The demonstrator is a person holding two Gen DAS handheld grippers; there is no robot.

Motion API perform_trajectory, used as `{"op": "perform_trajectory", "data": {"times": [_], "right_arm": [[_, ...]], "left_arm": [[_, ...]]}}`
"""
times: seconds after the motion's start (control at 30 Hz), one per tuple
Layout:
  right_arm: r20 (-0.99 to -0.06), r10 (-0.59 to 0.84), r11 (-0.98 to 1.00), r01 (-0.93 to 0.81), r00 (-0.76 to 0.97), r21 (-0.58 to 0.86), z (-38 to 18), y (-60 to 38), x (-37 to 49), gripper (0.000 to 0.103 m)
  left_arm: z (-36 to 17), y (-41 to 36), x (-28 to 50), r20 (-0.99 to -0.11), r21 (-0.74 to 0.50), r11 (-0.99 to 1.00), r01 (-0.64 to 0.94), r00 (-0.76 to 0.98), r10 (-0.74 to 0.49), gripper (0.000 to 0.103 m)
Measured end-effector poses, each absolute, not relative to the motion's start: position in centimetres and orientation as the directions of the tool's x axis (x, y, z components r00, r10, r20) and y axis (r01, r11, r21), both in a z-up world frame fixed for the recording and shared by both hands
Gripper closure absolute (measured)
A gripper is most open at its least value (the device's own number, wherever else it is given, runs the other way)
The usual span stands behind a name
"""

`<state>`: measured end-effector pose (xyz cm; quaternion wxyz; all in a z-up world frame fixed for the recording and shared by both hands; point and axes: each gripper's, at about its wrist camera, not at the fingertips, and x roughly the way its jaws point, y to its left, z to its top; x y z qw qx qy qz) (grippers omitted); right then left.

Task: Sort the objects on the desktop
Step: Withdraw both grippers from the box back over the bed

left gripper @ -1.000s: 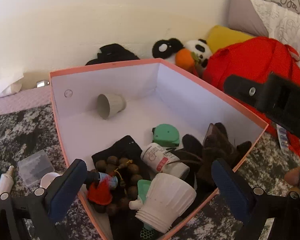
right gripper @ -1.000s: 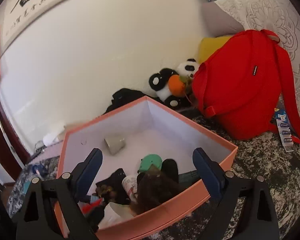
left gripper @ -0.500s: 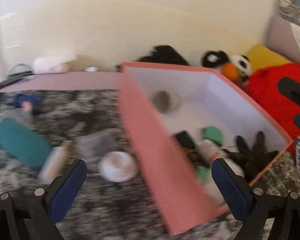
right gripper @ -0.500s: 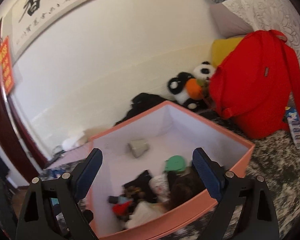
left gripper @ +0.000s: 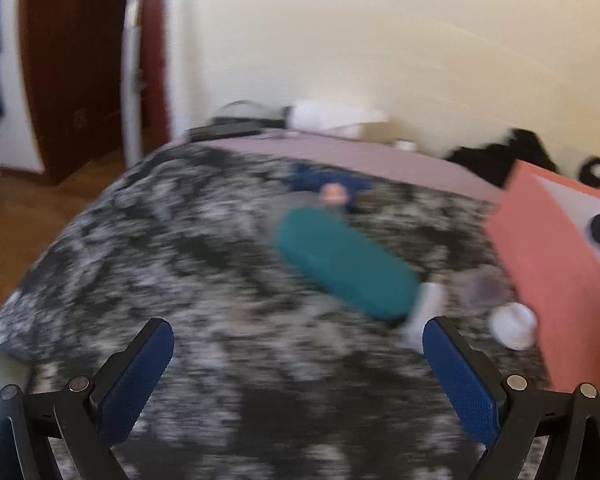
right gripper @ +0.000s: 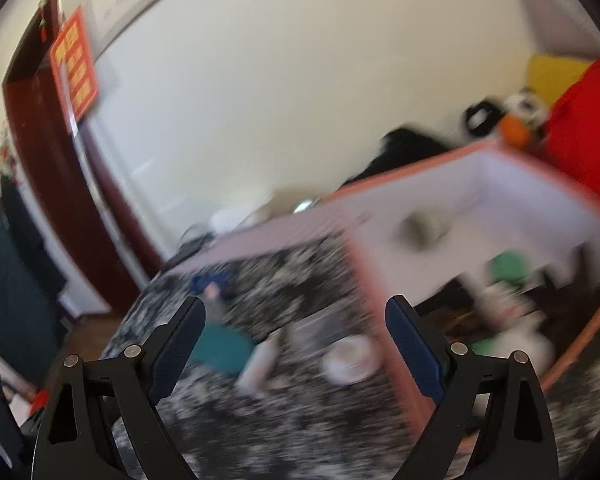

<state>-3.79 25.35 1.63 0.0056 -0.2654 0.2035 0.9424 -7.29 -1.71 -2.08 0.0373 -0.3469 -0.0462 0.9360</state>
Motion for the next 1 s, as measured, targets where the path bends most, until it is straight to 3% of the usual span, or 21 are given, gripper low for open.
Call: {"op": "perform_trajectory", "data": {"times": [0.1,0.3,0.67,0.8,0.93,1.0], "right_arm": [[-0.563,-0.162,-0.928,-0.07,-0.81,0.367,-0.7,21.9,-7.9,0.009],[-0.645,-0.163,-0.98,0.046,-0.746,0.194,-5.2,16.0,-14.9,0.006],[-0.755,-0.117,-0.924,0.349,-0.645,-0.156,-11.7,7.5,-22.1,0.001],[-0.785,-0.071,-0.93,0.325,-0.615,-0.171,-13.2,6.8,-23.1,0.009],[-0.804,-0.118,-0.955,0.288,-0.584,-0.069,-12.8,8.4,-20.9,0.027],[-0.799,-0.159,-0.964,0.266,-0.58,-0.001,-12.0,9.5,-18.7,0.029]], "left_arm": [[-2.6,-5.3,-8.0,-0.665,-0.173,-0.985,0.022,-0.74,0.101,0.0],[-3.3,-9.8,-9.0,-0.687,-0.24,-0.969,0.063,-0.716,0.123,0.0],[-5.5,-11.1,-10.7,-0.716,-0.044,-0.998,0.04,-0.699,0.003,0.0],[-5.4,-11.0,-11.1,-0.729,-0.087,-0.996,0.036,-0.684,0.039,0.0],[-5.4,-9.6,-10.9,-0.737,-0.091,-0.996,0.022,-0.674,0.052,0.0],[-5.5,-8.6,-10.8,-0.739,-0.081,-0.997,0.011,-0.672,0.052,0.0]]}}
